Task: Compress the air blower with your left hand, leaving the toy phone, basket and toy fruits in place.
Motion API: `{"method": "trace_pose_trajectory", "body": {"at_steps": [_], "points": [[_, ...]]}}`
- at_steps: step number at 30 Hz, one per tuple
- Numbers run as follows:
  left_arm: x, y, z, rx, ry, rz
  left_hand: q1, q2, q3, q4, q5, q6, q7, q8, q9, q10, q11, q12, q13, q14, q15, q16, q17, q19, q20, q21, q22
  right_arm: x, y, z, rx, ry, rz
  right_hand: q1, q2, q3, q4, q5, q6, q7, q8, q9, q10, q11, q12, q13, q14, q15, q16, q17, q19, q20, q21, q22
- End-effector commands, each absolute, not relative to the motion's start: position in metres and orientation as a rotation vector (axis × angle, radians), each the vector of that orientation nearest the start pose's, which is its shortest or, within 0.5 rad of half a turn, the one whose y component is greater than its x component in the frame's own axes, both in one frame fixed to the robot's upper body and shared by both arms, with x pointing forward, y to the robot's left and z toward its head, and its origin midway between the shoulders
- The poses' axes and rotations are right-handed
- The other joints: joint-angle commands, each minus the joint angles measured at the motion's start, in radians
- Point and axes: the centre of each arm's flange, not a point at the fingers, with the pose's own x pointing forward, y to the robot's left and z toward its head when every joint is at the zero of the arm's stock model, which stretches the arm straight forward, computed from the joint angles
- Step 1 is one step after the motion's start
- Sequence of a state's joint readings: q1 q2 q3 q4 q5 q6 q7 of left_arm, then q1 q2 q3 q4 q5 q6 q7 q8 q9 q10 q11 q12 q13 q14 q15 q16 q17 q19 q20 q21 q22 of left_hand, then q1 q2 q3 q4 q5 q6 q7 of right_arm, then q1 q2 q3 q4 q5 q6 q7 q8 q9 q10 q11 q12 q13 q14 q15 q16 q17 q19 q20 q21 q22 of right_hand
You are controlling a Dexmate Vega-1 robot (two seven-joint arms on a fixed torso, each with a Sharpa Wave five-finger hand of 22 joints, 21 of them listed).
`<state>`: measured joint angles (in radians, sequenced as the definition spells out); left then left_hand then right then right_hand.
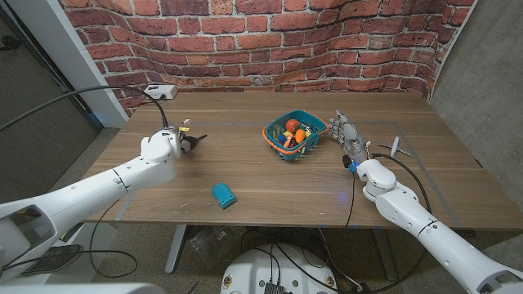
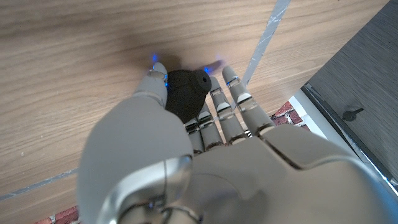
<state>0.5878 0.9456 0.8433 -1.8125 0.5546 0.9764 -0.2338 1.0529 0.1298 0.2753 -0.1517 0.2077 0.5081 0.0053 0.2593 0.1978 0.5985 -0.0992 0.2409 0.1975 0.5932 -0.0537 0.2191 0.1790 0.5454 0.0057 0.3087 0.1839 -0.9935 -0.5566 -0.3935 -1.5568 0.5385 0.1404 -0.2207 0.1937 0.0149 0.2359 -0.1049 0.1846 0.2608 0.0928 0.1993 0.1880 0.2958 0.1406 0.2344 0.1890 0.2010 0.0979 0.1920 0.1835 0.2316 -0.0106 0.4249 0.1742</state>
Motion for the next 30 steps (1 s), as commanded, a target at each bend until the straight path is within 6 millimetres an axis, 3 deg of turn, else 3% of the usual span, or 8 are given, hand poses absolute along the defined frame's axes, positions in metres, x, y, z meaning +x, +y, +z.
{"method": "trace_pose_trajectory", "body": {"at_steps": [1, 13, 23, 30], "points": [[0.602, 0.342, 0.018, 1.423, 0.060, 0.432, 0.003, 0.010, 0.006, 0.011, -0.006, 0.025, 0.000, 0.007, 0.002, 0.020, -0.002, 0.003, 0.005, 0.021, -0.063, 0.003, 0.005, 0.017, -0.003, 0.008, 0.003, 0.619, -0.260, -0.068, -0.028, -0.501, 0.102, 0.001, 0.005, 0.001, -0.006, -0.002, 0.003, 0.001, 0.000, 0.004, 0.012, 0.001, -0.004, 0.001, 0.011, -0.001, -0.001, 0.003, 0.009, -0.001, -0.005, 0.004], [0.585, 0.350, 0.022, 1.321, -0.059, 0.474, 0.016, 0.027, 0.026, 0.016, -0.015, 0.076, 0.006, 0.014, 0.001, 0.071, 0.003, 0.008, 0.004, 0.067, -0.066, 0.006, 0.004, 0.043, -0.001, 0.016, 0.004, 0.616, -0.262, -0.069, -0.022, -0.510, 0.100, 0.001, 0.006, 0.001, -0.006, -0.002, 0.003, 0.002, -0.001, 0.004, 0.011, 0.001, -0.005, 0.001, 0.011, -0.001, -0.001, 0.003, 0.010, -0.001, -0.008, 0.005], [0.564, 0.345, 0.035, 1.268, -0.210, 0.464, 0.016, 0.028, 0.030, 0.019, -0.019, 0.088, 0.004, 0.013, 0.001, 0.082, 0.004, 0.006, 0.004, 0.077, -0.060, 0.003, 0.004, 0.048, -0.002, 0.017, 0.004, 0.614, -0.262, -0.070, -0.019, -0.516, 0.102, 0.001, 0.006, 0.001, -0.007, -0.002, 0.002, 0.001, -0.001, 0.004, 0.011, 0.001, -0.005, 0.001, 0.010, 0.001, -0.002, 0.003, 0.011, -0.002, -0.010, 0.005], [0.560, 0.342, 0.039, 1.245, -0.330, 0.456, 0.000, 0.023, 0.025, 0.031, -0.024, 0.100, 0.002, 0.013, 0.001, 0.093, 0.001, 0.005, 0.004, 0.085, -0.063, 0.002, 0.004, 0.049, -0.003, 0.017, 0.005, 0.612, -0.262, -0.072, -0.016, -0.519, 0.098, 0.001, 0.007, 0.001, -0.007, -0.002, 0.003, 0.001, -0.001, 0.004, 0.012, 0.001, -0.006, 0.001, 0.011, -0.002, -0.002, 0.003, 0.011, -0.001, -0.012, 0.005]]}}
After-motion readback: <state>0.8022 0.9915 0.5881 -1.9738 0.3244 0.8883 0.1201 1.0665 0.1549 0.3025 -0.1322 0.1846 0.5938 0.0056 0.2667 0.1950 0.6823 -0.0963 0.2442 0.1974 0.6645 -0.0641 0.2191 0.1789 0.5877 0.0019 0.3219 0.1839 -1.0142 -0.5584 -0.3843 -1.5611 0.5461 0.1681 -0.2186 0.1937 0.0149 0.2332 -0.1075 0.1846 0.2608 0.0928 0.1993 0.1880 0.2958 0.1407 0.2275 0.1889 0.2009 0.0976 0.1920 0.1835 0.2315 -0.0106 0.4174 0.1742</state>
